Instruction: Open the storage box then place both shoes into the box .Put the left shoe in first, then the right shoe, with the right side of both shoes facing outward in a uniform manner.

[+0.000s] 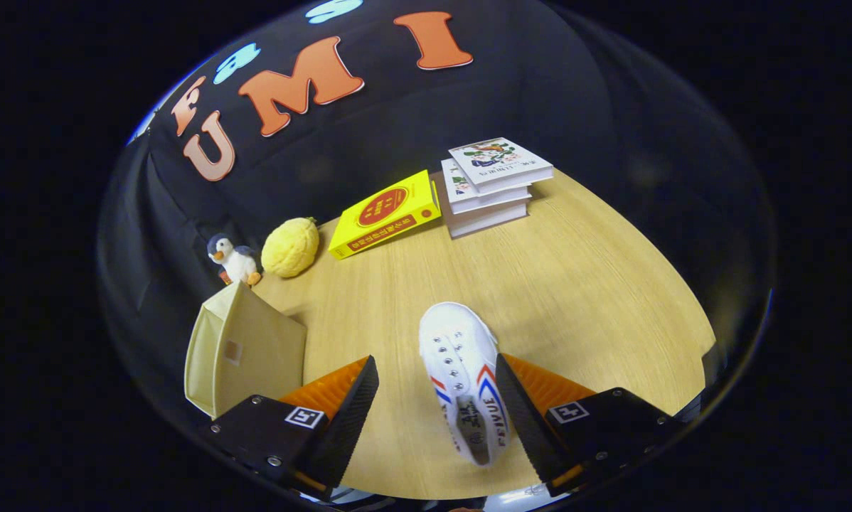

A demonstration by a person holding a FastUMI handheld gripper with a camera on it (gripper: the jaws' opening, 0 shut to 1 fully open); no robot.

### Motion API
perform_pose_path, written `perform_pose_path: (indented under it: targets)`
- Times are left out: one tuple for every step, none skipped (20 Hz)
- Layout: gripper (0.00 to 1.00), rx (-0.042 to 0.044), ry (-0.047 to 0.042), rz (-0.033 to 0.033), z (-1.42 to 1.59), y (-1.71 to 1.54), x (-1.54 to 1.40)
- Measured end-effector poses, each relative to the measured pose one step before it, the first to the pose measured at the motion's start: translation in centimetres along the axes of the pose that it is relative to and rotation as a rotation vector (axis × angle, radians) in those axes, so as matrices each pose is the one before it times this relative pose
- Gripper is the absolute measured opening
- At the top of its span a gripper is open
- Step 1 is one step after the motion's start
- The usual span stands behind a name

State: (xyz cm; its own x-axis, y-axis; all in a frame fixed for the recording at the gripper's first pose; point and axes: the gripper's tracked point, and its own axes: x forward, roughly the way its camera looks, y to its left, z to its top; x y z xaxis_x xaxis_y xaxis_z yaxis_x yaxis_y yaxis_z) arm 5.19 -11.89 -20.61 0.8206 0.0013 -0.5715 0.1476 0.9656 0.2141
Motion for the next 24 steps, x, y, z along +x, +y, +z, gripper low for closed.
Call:
perform_pose_path:
  targets:
    - [0.99,-0.01345,0.01085,-0.01115,-0.694,-0.875,0.301]
    - [0.99,-0.01492,0.01213,-0.0129,-0.65,-0.904,0.338]
    - [0.99,-0.01344,0.01255,-0.01208,-0.688,-0.649,0.457]
    - [0.99,-0.00802,0.01202,-0.00457,-0.589,-0.41,0.398]
    - [0.99,-0.00596,0.01465,0.00043,-0.63,-0.224,0.419]
    - [0.99,-0.0068,0.01373,0.00046,-0.443,-0.208,0.387]
    - [0.99,-0.01314,0.01816,-0.00042,-0.652,-0.192,0.406]
    - [0.98,-0.01664,0.01777,-0.00435,-0.443,-0.166,0.265]
    - [0.95,-0.01969,0.0084,-0.00285,-0.379,-0.125,0.441]
    - [0.92,-0.02342,0.01482,-0.00424,-0.426,-0.052,0.29]
    - [0.85,-0.02216,0.02048,-0.00388,-0.651,-0.072,0.344]
    - [0.8,-0.01809,0.02054,0.00079,-0.644,0.035,0.332]
    - [0.74,-0.00984,0.01116,0.00399,-0.279,0.166,0.372]
    - [0.68,-0.00622,0.00508,0.00312,-0.036,0.167,0.422]
    - [0.62,-0.00501,0.00689,0.01245,-0.122,0.336,0.395]
    - [0.54,0.00056,0.0085,0.01809,0.036,0.474,-0.088]
    - [0.41,-0.01906,-0.00136,0.00056,-0.051,-0.09,0.973]
    - [0.29,-0.01546,-0.00575,-0.01766,0.22,-0.558,-1.013]
    - [0.09,0.03669,-0.01318,0.00572,0.283,-0.292,0.232]
    - [0.01,0.0422,-0.00532,0.01237,0.09,0.064,0.168]
    - [0.0,0.04989,-0.00628,0.01154,0.18,0.136,-0.284]
    - [0.0,0.03047,-0.00026,0.01186,0.104,0.333,-0.246]
    - [0.0,0.00324,-0.01195,0.00535,0.268,0.256,-0.406]
    - [0.0,-0.01221,-0.01064,-0.00383,0.376,0.059,-0.257]
